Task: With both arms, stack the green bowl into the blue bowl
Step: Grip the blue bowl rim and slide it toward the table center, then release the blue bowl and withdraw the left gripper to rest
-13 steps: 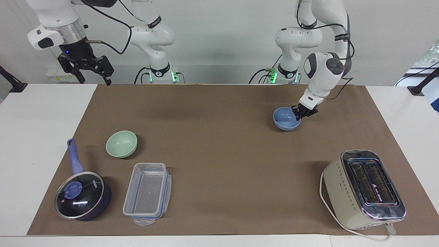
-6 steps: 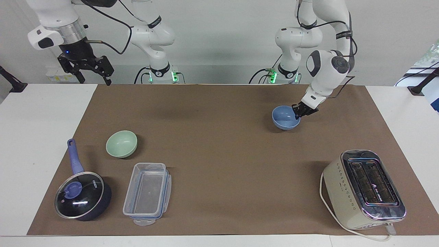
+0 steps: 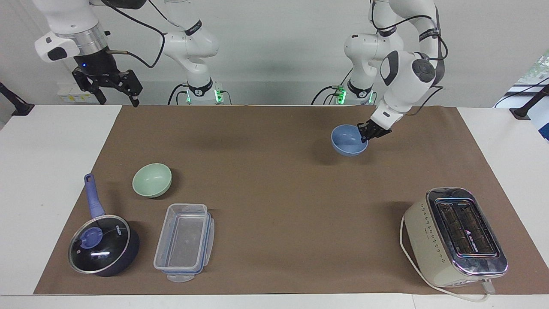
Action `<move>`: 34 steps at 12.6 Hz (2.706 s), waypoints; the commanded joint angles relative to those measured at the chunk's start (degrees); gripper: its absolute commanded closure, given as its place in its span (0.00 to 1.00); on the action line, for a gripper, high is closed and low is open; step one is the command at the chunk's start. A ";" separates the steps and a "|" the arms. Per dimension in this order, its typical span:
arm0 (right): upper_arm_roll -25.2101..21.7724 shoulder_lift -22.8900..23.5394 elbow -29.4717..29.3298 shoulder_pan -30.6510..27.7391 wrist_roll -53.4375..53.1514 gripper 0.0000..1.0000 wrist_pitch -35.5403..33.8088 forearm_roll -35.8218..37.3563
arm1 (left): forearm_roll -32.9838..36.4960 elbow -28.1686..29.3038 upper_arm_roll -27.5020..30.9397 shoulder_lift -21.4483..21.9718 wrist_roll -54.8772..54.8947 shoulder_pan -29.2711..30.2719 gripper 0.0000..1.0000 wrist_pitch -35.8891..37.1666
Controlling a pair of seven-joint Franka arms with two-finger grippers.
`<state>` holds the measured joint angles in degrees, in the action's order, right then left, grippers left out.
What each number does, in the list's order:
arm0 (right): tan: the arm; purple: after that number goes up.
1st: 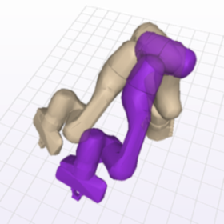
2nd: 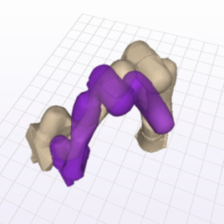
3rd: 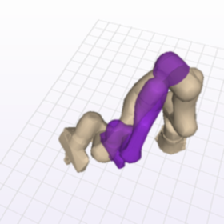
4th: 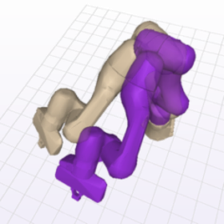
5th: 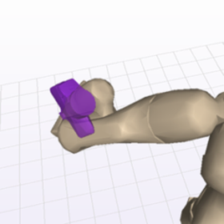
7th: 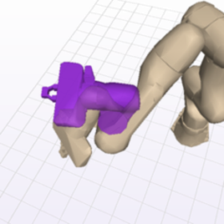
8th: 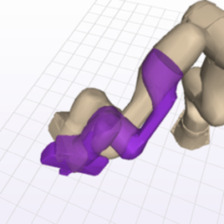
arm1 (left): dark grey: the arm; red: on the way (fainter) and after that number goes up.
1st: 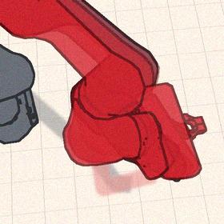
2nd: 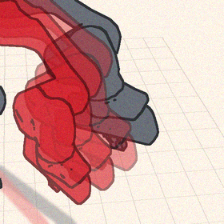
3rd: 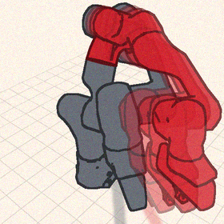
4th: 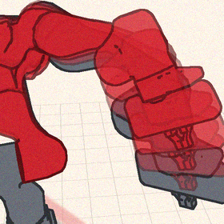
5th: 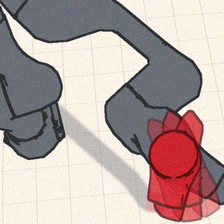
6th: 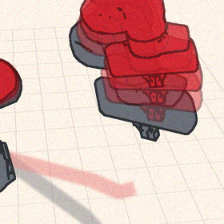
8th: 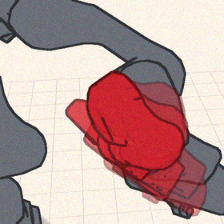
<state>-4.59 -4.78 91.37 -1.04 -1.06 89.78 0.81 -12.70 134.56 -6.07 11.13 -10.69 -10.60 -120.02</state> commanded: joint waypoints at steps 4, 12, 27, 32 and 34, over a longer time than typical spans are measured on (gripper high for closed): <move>0.20 -0.41 0.30 -0.36 -0.79 0.00 -0.30 -1.16 | -0.57 -0.18 0.27 0.04 -15.47 -12.94 1.00 -3.89; 0.20 -0.41 0.30 -0.36 -0.88 0.00 -0.39 -1.16 | 0.14 -7.64 0.27 -13.49 -30.35 -24.29 1.00 -12.69; 0.02 -0.41 0.38 -0.36 -0.70 0.00 0.39 -1.16 | 0.92 -8.08 0.97 -14.83 -29.47 -23.16 0.00 -15.25; -0.59 0.47 3.00 -3.25 1.92 0.00 5.38 -1.34 | 4.18 -14.49 1.06 -13.42 -22.37 -15.09 0.00 -6.99; -0.60 2.04 4.69 -4.23 2.99 0.00 8.65 -1.34 | 5.67 -15.99 0.97 -12.11 -16.50 -11.31 0.00 -3.93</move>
<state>-5.39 -3.65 93.85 -3.81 0.09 95.40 0.81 -8.61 119.96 -4.68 -2.33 -31.27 -24.87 -127.64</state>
